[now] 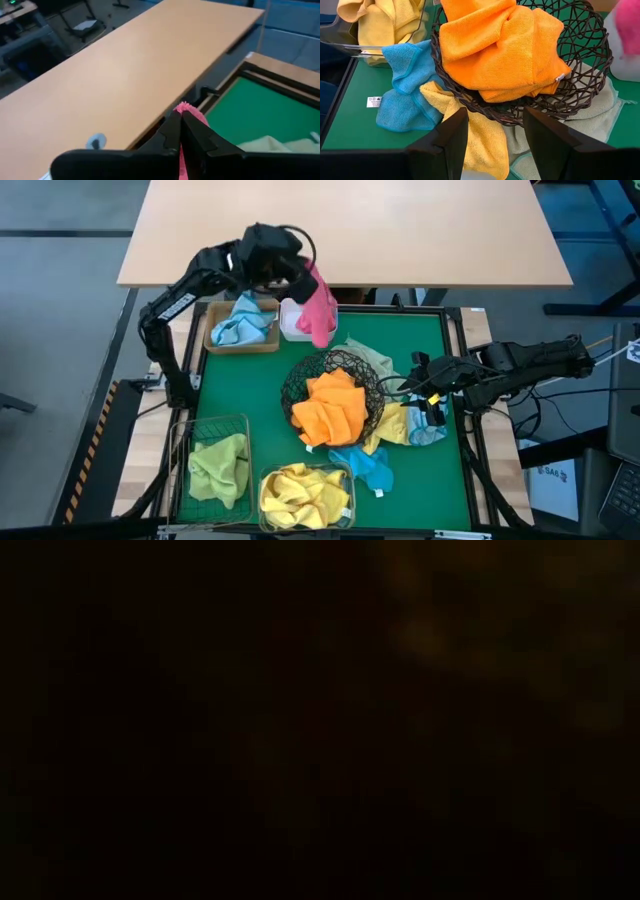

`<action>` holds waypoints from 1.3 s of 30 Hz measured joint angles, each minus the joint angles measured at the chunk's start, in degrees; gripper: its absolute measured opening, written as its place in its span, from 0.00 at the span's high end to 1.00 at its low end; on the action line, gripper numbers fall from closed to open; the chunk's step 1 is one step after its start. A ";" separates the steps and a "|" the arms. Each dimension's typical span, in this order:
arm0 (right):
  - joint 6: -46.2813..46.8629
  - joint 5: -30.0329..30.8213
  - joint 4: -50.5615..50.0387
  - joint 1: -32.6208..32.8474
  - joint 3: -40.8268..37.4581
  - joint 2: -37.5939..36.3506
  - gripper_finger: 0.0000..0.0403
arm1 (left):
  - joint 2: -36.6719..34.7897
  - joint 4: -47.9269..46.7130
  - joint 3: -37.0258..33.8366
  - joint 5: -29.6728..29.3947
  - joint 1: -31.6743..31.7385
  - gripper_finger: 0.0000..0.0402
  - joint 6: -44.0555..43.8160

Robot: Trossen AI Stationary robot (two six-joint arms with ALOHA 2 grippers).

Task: Sort microfiber towel by color & place in baskets
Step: Put the pink towel into the white bin

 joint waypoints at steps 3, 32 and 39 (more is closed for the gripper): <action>0.00 0.02 0.00 -0.01 0.00 0.00 0.53 | 0.00 0.07 -0.05 1.58 3.09 1.00 0.02; -2.93 0.00 0.00 -0.01 0.00 0.00 0.53 | -0.04 6.87 -12.52 12.60 12.13 1.00 3.07; -2.95 0.02 0.02 0.00 0.00 0.00 0.53 | -0.04 8.44 -26.37 14.72 9.98 1.00 2.85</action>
